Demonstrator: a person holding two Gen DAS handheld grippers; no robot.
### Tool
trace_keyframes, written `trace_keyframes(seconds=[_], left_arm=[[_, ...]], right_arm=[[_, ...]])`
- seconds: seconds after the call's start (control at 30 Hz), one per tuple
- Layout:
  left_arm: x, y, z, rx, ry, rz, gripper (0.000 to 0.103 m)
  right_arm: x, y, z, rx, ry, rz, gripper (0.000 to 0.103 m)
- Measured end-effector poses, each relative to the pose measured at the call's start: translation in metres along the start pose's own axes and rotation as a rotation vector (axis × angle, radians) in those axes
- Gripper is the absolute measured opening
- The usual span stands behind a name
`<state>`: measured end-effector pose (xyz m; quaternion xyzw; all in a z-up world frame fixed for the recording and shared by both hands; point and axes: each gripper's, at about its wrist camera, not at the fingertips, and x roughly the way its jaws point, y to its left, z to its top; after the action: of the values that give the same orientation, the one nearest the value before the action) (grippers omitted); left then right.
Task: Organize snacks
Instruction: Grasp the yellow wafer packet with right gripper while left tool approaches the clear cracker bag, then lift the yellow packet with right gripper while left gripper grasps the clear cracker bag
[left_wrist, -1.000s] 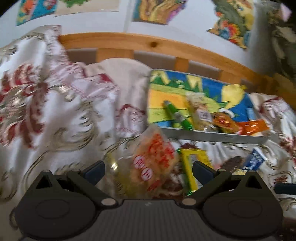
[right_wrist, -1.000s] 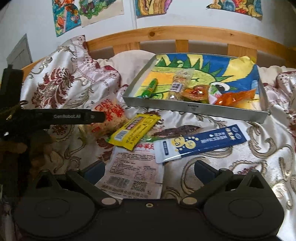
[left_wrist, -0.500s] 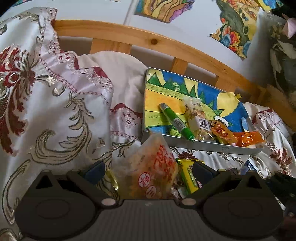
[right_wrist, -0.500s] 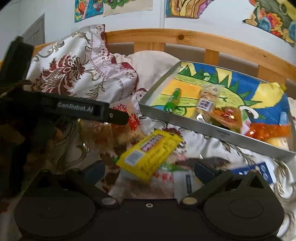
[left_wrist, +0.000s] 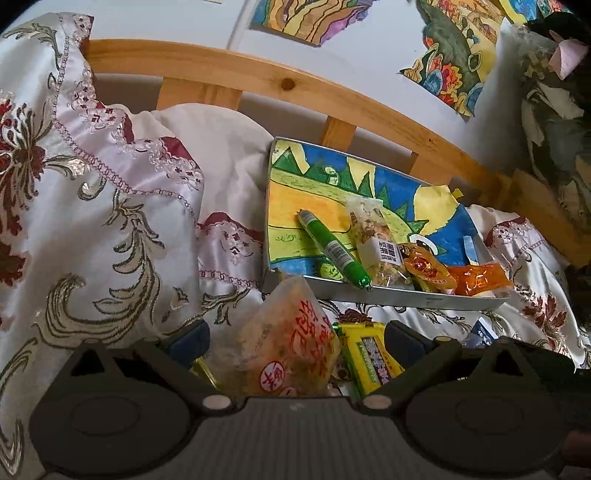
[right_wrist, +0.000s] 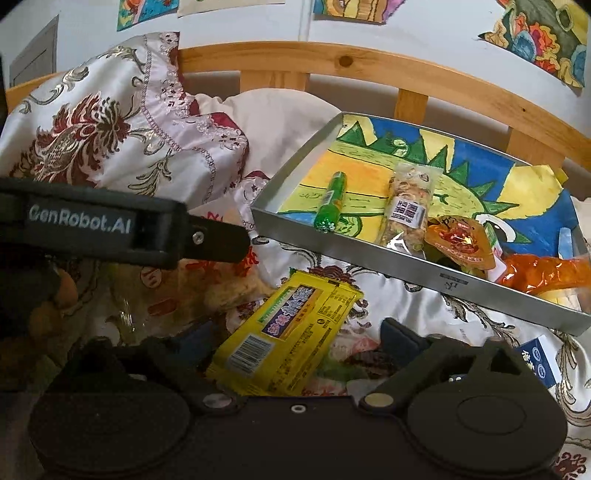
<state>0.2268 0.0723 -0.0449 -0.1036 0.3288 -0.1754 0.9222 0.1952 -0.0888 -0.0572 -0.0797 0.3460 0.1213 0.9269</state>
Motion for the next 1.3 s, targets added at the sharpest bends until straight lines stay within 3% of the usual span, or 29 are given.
trace_keyframes(seconds=[0.23, 0.4, 0.63, 0.8, 0.97, 1.17, 1.3], left_arm=[[0.001, -0.002, 0.003, 0.012, 0.036, -0.004, 0.092], [0.003, -0.006, 0.002, 0.051, 0.088, -0.002, 0.084], [0.009, -0.012, 0.0, 0.119, 0.156, 0.01, 0.076], [0.019, -0.005, -0.004, 0.09, 0.216, 0.029, 0.076], [0.02, -0.004, -0.003, 0.081, 0.223, 0.038, 0.082], [0.022, -0.006, -0.003, 0.095, 0.237, 0.045, 0.082], [0.02, -0.006, -0.004, 0.11, 0.237, 0.027, 0.066]], right_arm=[[-0.007, -0.007, -0.004, 0.027, 0.016, -0.001, 0.072], [-0.017, -0.015, -0.008, 0.027, 0.016, -0.006, 0.053], [-0.023, -0.018, -0.014, -0.002, 0.008, 0.013, 0.056], [-0.018, -0.018, -0.009, -0.038, 0.003, 0.033, 0.068], [-0.008, -0.024, -0.004, -0.047, 0.012, 0.037, 0.07], [-0.001, -0.031, -0.001, -0.027, 0.04, 0.085, 0.069], [0.001, -0.03, 0.0, -0.028, 0.052, 0.102, 0.059]])
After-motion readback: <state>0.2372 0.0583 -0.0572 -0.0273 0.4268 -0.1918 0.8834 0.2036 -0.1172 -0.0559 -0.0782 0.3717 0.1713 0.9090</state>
